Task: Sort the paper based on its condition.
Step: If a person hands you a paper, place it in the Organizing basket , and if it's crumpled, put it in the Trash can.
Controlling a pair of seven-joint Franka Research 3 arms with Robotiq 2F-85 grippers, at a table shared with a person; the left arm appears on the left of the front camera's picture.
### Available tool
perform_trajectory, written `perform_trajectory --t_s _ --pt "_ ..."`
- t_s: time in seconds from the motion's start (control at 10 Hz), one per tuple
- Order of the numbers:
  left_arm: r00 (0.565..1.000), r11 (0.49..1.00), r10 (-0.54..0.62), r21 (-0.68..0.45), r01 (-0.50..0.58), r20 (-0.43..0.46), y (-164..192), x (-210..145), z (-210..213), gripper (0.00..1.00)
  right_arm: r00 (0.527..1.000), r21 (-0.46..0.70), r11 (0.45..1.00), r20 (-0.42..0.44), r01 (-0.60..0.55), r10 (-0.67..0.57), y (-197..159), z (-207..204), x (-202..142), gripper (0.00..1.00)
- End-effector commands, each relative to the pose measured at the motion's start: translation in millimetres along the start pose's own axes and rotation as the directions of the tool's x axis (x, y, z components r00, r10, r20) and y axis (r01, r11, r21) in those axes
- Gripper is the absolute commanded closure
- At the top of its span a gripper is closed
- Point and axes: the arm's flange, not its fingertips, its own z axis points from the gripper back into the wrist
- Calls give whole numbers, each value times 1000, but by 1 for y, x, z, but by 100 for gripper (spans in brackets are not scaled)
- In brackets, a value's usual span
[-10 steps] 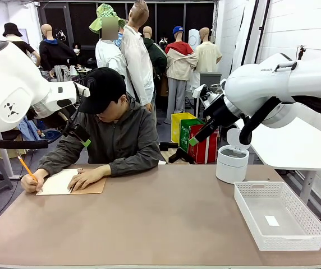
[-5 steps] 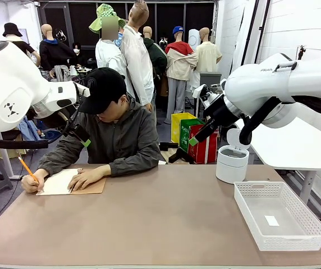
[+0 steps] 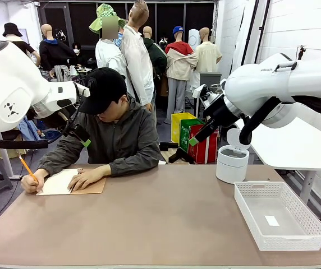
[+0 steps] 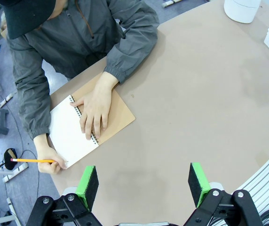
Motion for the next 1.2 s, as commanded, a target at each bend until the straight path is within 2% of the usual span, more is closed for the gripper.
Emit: perform_trajectory --t_s 0.0,1.1 --pt "1000 1000 1 0 -1 -1 1 1 1 0 1000 13 1000 -5 4 -4 -1 1 1 0" --pt "1000 1000 1 0 -1 -1 1 1 1 0 1000 13 1000 -5 4 -4 -1 1 1 0"
